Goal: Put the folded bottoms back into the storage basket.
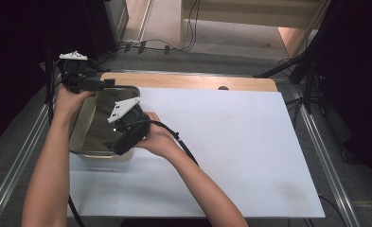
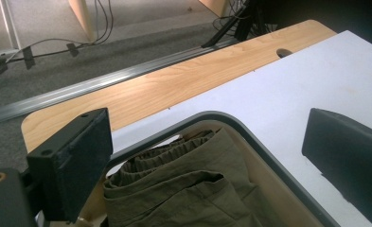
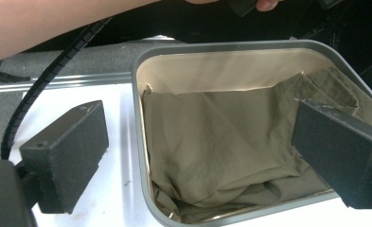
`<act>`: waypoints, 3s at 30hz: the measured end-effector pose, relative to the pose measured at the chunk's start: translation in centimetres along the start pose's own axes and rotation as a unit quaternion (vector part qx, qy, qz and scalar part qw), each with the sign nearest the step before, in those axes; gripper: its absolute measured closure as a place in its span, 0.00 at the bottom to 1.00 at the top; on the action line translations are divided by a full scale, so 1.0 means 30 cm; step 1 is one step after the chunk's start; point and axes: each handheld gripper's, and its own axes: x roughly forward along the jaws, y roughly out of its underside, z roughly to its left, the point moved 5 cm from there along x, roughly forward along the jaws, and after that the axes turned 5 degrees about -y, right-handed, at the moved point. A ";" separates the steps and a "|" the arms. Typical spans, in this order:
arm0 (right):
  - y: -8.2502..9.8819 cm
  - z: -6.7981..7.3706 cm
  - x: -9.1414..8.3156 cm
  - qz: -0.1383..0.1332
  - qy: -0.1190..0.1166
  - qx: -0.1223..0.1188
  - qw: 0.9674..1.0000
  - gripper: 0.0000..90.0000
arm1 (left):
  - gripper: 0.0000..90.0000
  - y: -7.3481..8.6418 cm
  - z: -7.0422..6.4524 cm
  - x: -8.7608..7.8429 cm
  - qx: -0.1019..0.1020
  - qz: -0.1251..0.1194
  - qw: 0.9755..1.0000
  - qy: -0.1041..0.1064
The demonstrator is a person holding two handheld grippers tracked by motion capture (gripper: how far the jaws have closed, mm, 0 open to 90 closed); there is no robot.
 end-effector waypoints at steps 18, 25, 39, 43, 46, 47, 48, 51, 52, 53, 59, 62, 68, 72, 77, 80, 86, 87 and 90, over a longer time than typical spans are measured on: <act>0.030 -0.010 -0.054 0.000 -0.018 0.015 1.000 0.00 | 0.00 0.009 -0.066 -0.008 0.017 0.006 1.000 0.009; 0.044 -0.006 -0.086 -0.002 -0.021 0.016 1.000 0.00 | 0.00 0.007 -0.101 -0.017 0.024 0.007 0.999 0.019; 0.121 0.014 -0.187 -0.015 -0.011 0.017 1.000 0.00 | 0.00 0.028 -0.203 -0.021 0.036 -0.001 0.999 0.039; 0.149 0.012 -0.220 -0.018 -0.004 0.021 1.000 0.00 | 0.00 0.043 -0.215 -0.026 0.031 0.002 0.999 0.039; 0.169 0.009 -0.243 -0.022 -0.002 0.027 0.999 0.00 | 0.00 0.050 -0.224 -0.032 0.024 0.001 0.999 0.042; 0.177 0.009 -0.251 -0.023 0.000 0.028 0.999 0.00 | 0.00 0.052 -0.230 -0.035 0.023 -0.002 0.999 0.043; 0.184 0.009 -0.258 -0.024 0.001 0.028 0.999 0.00 | 0.00 0.054 -0.237 -0.040 0.024 -0.003 0.999 0.044; 0.206 0.010 -0.282 -0.025 0.005 0.035 0.999 0.00 | 0.00 0.063 -0.260 -0.046 0.024 -0.001 0.998 0.050; 0.213 0.010 -0.289 -0.027 0.005 0.036 0.999 0.00 | 0.00 0.065 -0.269 -0.048 0.025 0.000 0.998 0.051; 0.220 0.010 -0.296 -0.028 0.008 0.039 0.999 0.00 | 0.00 0.067 -0.277 -0.049 0.027 -0.002 0.998 0.050; 0.273 0.014 -0.345 -0.036 0.021 0.049 0.998 0.00 | 0.00 0.081 -0.342 -0.058 0.038 -0.012 0.997 0.065; 0.301 0.012 -0.373 -0.041 0.026 0.057 0.997 0.00 | 0.00 0.090 -0.377 -0.061 0.046 -0.013 0.996 0.074; 0.356 0.007 -0.433 -0.043 0.037 0.069 0.996 0.00 | 0.00 0.118 -0.444 -0.068 0.062 -0.013 0.994 0.091; 0.388 0.009 -0.477 -0.049 0.045 0.076 0.995 0.00 | 0.00 0.139 -0.482 -0.072 0.067 -0.014 0.992 0.105; 0.436 0.022 -0.526 -0.046 0.046 0.082 0.995 0.00 | 0.00 0.164 -0.532 -0.082 0.079 -0.014 0.990 0.116; 0.462 0.031 -0.557 -0.048 0.048 0.086 0.994 0.00 | 0.00 0.179 -0.561 -0.090 0.088 -0.015 0.988 0.123; 0.512 0.046 -0.611 -0.049 0.052 0.093 0.993 0.00 | 0.00 0.210 -0.610 -0.100 0.098 -0.017 0.986 0.132; 0.518 0.047 -0.616 -0.049 0.052 0.092 0.993 0.00 | 0.00 0.216 -0.617 -0.102 0.099 -0.018 0.986 0.133; 0.545 0.052 -0.639 -0.051 0.053 0.097 0.993 0.00 | 0.00 0.231 -0.635 -0.106 0.103 -0.020 0.985 0.140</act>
